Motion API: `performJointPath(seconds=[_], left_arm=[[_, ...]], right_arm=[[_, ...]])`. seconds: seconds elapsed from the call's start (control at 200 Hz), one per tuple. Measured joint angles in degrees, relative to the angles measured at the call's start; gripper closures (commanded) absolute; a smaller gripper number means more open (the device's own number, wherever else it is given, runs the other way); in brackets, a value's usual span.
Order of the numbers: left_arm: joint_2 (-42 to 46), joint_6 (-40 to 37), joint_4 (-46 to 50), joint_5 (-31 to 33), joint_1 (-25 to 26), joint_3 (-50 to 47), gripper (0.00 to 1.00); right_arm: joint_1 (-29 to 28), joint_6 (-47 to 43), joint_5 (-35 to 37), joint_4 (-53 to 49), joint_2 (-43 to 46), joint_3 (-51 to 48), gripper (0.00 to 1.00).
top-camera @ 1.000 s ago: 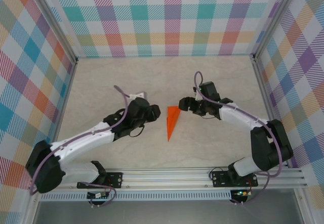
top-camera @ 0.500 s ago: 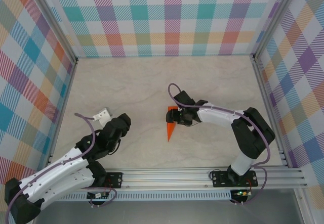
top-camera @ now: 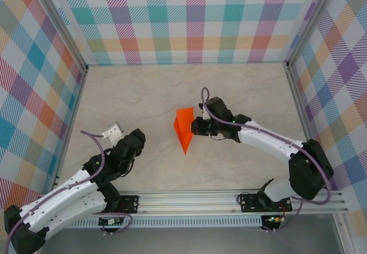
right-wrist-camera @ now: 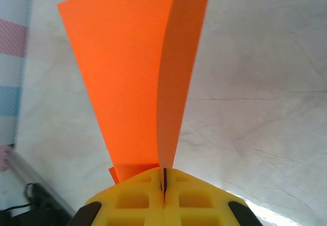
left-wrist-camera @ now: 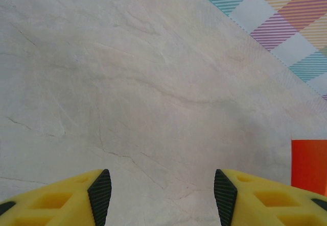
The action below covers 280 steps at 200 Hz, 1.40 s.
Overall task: Fold a paper plane with a square sheet of paper (fold left side to right side)
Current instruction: Move the paper plane to the center of the table.
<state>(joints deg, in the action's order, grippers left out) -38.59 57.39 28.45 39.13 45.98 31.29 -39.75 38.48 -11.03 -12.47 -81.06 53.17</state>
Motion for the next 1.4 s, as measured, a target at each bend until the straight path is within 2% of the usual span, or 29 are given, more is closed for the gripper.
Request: performJointPath(seconds=[0.07, 0.225, 0.28, 0.305, 0.43, 0.555, 0.68, 0.835, 0.98, 1.225, 1.4], left_arm=[[-0.4, -0.2, 0.0, 0.0, 0.0, 0.0, 0.42], [-2.0, -0.5, 0.0, -0.1, 0.0, 0.0, 0.42], [-2.5, -0.9, 0.0, -0.1, 0.0, 0.0, 0.41], [-2.7, -1.1, 0.0, -0.2, 0.0, 0.0, 0.41], [-4.0, -1.8, -0.3, -0.9, 0.0, 0.5, 0.4], [-5.8, -2.8, -1.9, -1.9, 0.0, 0.7, 0.39], [-8.5, -4.3, -3.9, -3.8, 0.0, 0.8, 0.35], [-11.0, -6.7, -6.5, -6.3, 0.0, 0.8, 0.23], [-11.7, -8.0, -7.7, -7.8, 0.0, 1.1, 0.2], [-11.7, -9.1, -7.9, -8.7, 0.0, 1.6, 0.19], [-11.7, -9.3, -7.8, -8.6, 0.0, 1.6, 0.19]], right_arm=[[2.6, 0.0, -3.3, 3.0, -0.3, -3.8, 0.97], [7.7, -1.6, -6.7, 4.2, -7.2, -9.7, 0.89], [9.6, -2.6, -6.8, 3.4, -8.2, -11.1, 0.76], [10.3, -3.2, -6.3, 2.6, -8.1, -11.3, 0.69], [12.0, -5.8, -1.0, -4.5, -4.8, -10.1, 0.54], [11.3, -7.7, 4.5, -12.6, 0.6, -5.3, 0.5], [7.4, -6.8, 8.6, -17.6, 5.3, -2.1, 0.44], [0.3, -2.3, 9.4, -19.2, 4.4, -2.0, 0.43], [-4.3, 1.4, 11.4, -20.2, -1.2, -1.7, 0.43], [-6.3, 4.5, 13.7, -20.6, -7.2, -0.2, 0.47], [-6.6, 4.7, 13.7, -19.7, -10.0, 0.9, 0.54]])
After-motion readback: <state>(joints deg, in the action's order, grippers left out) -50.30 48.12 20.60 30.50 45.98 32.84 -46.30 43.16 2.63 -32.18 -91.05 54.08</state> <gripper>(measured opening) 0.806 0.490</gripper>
